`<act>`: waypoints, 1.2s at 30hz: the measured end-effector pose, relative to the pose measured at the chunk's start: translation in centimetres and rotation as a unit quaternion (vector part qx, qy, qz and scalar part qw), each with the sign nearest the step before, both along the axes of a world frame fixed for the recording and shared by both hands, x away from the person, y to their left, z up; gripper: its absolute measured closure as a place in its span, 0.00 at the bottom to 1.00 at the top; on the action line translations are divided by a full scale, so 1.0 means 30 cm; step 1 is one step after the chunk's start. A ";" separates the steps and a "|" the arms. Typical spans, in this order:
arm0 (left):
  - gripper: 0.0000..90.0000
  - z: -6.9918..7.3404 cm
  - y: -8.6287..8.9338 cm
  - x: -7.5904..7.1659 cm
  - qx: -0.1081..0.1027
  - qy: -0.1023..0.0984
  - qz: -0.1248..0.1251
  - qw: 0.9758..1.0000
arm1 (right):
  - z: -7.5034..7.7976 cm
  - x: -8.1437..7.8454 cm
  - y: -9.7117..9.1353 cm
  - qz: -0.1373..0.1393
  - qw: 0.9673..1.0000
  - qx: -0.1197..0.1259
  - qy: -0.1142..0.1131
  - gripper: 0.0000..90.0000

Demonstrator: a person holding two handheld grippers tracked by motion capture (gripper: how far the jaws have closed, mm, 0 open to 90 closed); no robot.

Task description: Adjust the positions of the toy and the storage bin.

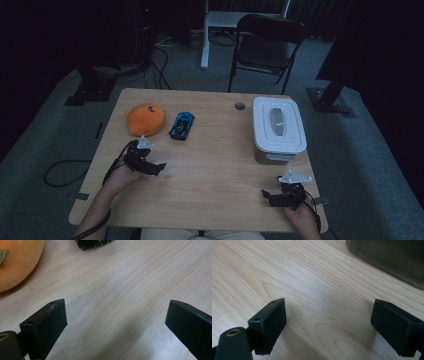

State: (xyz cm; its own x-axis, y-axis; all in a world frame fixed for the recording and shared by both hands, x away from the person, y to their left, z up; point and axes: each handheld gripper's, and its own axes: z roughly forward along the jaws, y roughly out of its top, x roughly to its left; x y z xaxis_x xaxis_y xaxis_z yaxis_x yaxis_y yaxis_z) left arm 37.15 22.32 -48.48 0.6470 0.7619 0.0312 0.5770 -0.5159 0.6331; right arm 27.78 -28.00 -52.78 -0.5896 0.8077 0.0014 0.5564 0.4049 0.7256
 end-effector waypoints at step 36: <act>0.05 0.064 -0.254 0.307 0.001 0.002 0.058 0.998 | 0.000 0.000 0.000 0.000 1.000 0.000 0.000 0.14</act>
